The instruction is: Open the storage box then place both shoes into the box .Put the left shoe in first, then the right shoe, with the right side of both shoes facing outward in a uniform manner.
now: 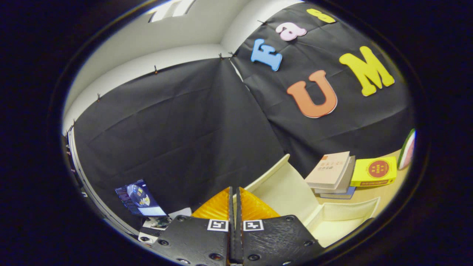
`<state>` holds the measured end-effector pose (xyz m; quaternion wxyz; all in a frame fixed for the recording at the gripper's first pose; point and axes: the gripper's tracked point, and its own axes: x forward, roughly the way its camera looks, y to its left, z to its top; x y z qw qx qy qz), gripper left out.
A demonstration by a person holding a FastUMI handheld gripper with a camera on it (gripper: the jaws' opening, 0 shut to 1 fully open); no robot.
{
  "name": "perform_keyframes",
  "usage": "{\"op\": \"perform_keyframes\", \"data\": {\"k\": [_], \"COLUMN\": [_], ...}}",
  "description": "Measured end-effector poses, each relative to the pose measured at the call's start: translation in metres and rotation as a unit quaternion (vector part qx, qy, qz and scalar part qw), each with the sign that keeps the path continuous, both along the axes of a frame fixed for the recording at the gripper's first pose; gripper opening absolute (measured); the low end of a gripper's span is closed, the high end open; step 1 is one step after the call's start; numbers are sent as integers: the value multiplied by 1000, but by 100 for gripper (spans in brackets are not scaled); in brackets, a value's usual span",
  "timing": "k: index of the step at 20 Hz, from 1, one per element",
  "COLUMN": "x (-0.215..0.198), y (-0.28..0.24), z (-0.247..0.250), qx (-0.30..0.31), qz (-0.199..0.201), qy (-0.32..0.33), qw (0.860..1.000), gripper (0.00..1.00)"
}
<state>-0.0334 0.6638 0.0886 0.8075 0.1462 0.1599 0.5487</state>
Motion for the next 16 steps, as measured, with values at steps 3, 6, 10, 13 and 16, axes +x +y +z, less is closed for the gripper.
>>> {"op": "perform_keyframes", "data": {"k": [3,6,10,13,16], "x": [-18,-39,-39,-19,2], "y": [42,61,33,-8,-65], "z": [-21,-29,-22,-20,-18], "qx": [-30,-40,-32,-36,-36], "qz": [20,33,-11,-81,-139], "qy": [-12,-37,-91,-117,-121], "qw": [999,998,995,989,982], "gripper": [0,12,62,88,94]}}
